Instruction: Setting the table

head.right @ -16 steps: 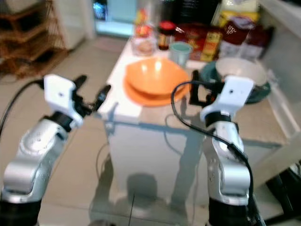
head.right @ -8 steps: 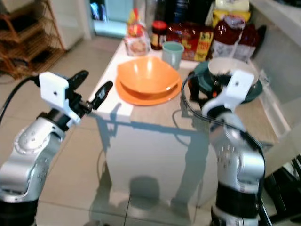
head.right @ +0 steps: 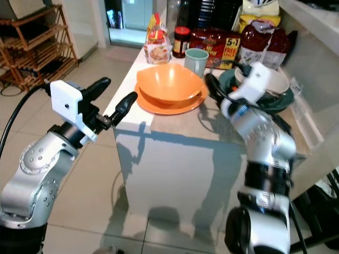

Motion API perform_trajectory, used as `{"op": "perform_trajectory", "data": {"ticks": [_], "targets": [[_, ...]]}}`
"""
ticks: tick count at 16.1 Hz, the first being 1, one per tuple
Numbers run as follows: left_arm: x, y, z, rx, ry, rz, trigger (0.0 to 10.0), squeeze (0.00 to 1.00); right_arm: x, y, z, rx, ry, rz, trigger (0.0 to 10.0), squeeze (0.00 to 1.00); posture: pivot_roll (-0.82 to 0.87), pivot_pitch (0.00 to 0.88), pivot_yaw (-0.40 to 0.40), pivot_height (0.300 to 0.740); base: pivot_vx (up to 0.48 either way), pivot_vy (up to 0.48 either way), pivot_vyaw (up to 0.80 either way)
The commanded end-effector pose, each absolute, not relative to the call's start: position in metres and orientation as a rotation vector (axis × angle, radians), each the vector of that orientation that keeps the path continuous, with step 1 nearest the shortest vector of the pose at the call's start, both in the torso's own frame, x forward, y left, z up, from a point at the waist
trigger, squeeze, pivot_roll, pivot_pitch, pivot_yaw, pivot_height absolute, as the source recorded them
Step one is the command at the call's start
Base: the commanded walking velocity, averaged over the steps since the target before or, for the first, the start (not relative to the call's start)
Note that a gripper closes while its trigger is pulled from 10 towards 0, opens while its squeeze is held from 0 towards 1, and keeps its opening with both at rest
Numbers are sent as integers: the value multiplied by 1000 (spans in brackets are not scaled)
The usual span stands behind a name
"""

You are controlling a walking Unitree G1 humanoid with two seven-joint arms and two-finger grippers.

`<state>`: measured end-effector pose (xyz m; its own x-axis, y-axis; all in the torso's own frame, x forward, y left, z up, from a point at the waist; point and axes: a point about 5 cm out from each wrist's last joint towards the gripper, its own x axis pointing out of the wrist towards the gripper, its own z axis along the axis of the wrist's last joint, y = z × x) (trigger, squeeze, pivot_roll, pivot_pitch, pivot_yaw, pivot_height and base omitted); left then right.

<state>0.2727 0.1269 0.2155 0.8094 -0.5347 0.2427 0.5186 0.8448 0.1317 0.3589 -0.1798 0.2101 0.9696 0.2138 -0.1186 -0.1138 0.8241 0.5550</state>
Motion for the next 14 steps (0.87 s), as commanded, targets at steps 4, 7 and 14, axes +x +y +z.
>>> {"op": "perform_trajectory", "data": {"ticks": [4,7,14], "targets": [[266,119,220,63,-256,-683,10000,0,376,-171,205,618,274,220,10000,0,120,5,-58,740,0,0,0],[255,111,210,79,-177,-812,10000,0,386,-171,192,616,356,142,10000,0,126,8,-54,740,0,0,0],[258,113,214,76,-171,-806,10000,0,395,-165,187,808,383,189,6588,0,135,12,-44,740,0,0,0]]}}
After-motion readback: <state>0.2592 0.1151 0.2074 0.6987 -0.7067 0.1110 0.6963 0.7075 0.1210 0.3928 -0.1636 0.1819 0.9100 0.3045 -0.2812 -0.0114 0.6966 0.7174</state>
